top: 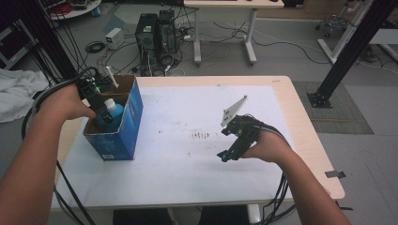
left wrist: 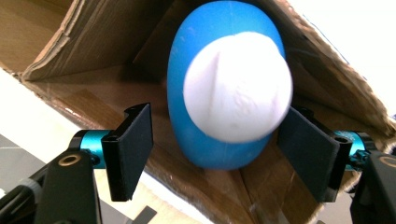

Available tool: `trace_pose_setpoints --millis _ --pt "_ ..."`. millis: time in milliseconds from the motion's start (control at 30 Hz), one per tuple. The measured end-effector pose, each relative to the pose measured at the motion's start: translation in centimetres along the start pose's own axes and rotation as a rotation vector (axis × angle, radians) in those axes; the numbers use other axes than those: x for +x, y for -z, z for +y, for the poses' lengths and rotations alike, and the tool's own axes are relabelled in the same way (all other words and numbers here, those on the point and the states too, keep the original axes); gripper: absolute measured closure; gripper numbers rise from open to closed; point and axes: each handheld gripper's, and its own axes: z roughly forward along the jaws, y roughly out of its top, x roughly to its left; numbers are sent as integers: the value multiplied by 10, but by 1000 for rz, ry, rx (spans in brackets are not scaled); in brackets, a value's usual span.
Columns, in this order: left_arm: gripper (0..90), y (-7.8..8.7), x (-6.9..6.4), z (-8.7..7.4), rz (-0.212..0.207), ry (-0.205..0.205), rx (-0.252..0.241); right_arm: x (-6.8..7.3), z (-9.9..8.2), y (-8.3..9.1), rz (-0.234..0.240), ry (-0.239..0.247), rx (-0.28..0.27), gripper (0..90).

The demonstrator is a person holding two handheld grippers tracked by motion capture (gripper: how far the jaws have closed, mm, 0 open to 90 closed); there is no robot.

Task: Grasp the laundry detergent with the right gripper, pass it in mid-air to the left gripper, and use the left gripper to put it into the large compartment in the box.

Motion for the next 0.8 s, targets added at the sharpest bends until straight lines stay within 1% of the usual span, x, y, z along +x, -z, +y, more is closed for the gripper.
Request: trace_pose_setpoints --millis 67,100,200,233,300,333,367,433,467,500,533,667,700,800 --pt "271 2 -1 0 4 -5 -1 0 0 0 0 2 -2 128" --pt "271 6 -4 -1 14 -18 -8 0 0 1 -2 5 -5 128" --pt "251 7 -5 0 14 -20 -11 0 0 1 -2 4 -5 128" --pt "247 13 -9 1 22 -34 -18 0 0 2 -3 9 -5 128" --pt "227 15 -11 1 23 -36 -18 1 0 2 -4 8 -4 128" --pt "227 15 -11 1 23 -36 -18 2 1 3 -3 4 -5 128" --pt "227 18 -13 2 26 -44 -18 2 1 3 -3 4 -5 128" --pt "226 18 -13 2 26 -44 -18 2 1 3 -5 7 -5 128" --pt "218 26 -17 2 34 -57 -27 2 1 5 -6 13 -8 128" --pt "216 26 -17 2 34 -57 -27 2 1 5 -6 13 -8 128" --pt "216 29 -20 1 28 -64 -35 2 1 5 -7 15 -8 128" --pt "193 33 -23 1 35 -73 -38 4 1 6 -7 6 -7 128" --pt "184 38 -26 -1 40 -82 -40 4 1 6 -5 11 -8 128" --pt "173 43 -31 -2 41 -96 -39 4 2 8 -6 17 -2 128"
